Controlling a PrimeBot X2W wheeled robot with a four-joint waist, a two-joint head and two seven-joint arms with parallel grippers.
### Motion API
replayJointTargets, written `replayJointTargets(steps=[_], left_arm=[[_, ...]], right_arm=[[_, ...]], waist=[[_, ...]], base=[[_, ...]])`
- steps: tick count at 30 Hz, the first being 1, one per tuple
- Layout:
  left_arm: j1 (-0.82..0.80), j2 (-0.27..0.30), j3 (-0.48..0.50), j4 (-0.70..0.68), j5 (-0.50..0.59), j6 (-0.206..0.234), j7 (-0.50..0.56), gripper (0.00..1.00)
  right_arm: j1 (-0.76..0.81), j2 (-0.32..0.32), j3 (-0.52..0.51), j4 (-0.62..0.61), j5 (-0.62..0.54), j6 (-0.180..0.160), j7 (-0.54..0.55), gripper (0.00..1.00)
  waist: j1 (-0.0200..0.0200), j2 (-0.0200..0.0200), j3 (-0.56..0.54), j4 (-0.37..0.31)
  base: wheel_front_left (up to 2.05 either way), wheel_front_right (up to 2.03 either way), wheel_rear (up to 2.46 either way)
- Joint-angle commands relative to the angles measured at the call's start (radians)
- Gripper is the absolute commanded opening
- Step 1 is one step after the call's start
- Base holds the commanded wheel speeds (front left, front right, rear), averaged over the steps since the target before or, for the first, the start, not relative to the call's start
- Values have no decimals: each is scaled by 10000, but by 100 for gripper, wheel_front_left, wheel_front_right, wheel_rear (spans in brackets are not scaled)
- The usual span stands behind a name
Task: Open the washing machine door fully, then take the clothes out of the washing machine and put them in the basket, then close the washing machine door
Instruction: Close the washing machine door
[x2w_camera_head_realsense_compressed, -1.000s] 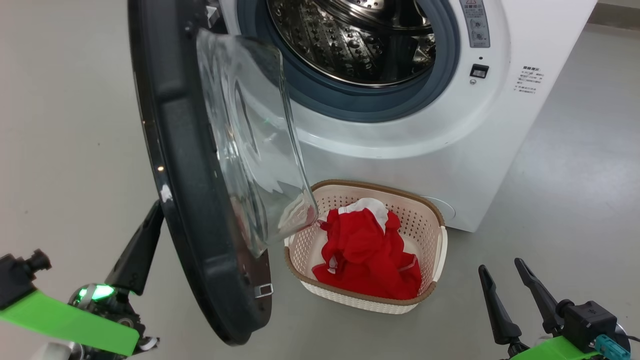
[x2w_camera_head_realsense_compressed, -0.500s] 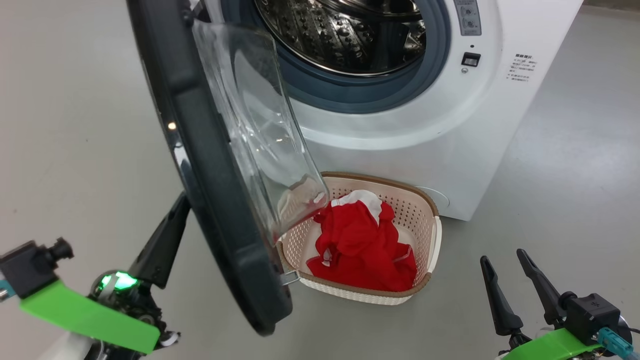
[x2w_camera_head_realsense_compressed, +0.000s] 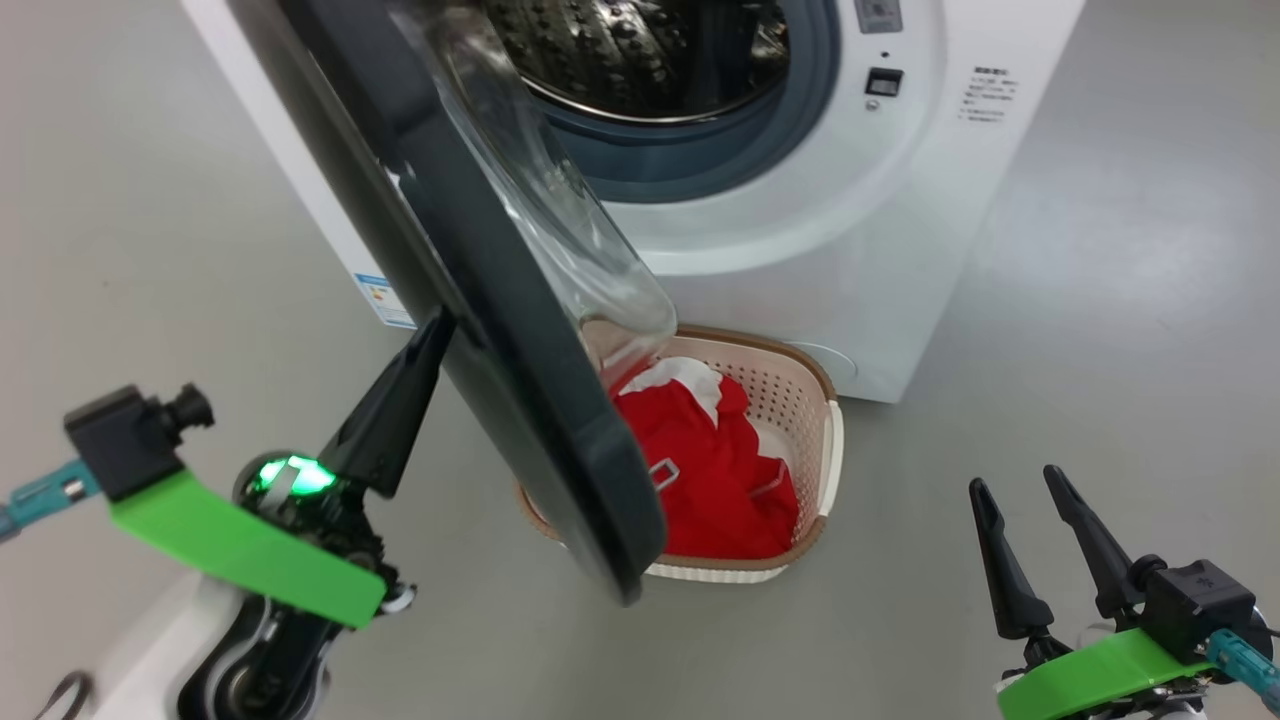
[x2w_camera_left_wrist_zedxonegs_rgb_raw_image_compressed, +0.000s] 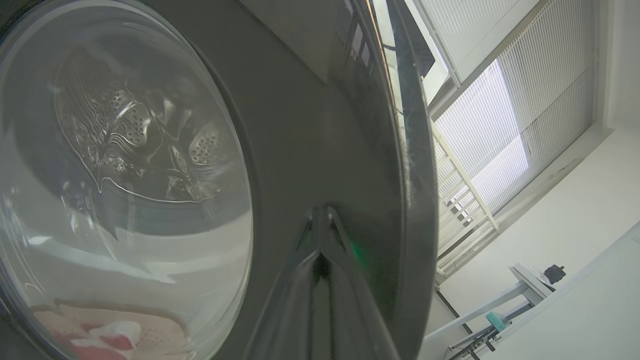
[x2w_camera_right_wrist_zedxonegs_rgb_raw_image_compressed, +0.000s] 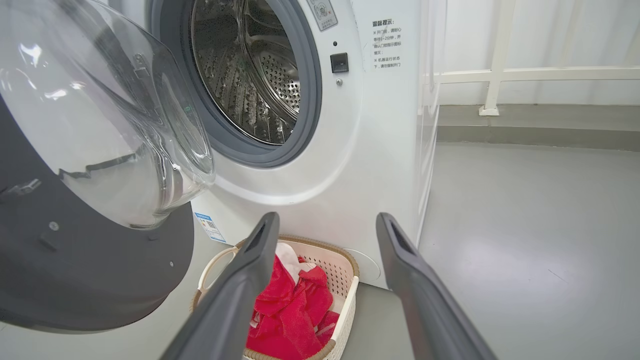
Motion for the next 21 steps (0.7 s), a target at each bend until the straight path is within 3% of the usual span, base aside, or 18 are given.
replayJointTargets(steps=[1, 21], left_arm=[[-549, 218, 285, -141, 204, -71, -33, 0], [-3641, -479, -711, 1932, 347, -71, -34, 0]], right_arm=[[-439, -78, 222, -276, -107, 63, -65, 100], [-1225, 142, 86, -448, -149, 63, -65, 100]], waist=[[0, 0, 180, -206], [0, 0, 1428, -1494]], base=[[0, 0, 0], [0, 0, 0]])
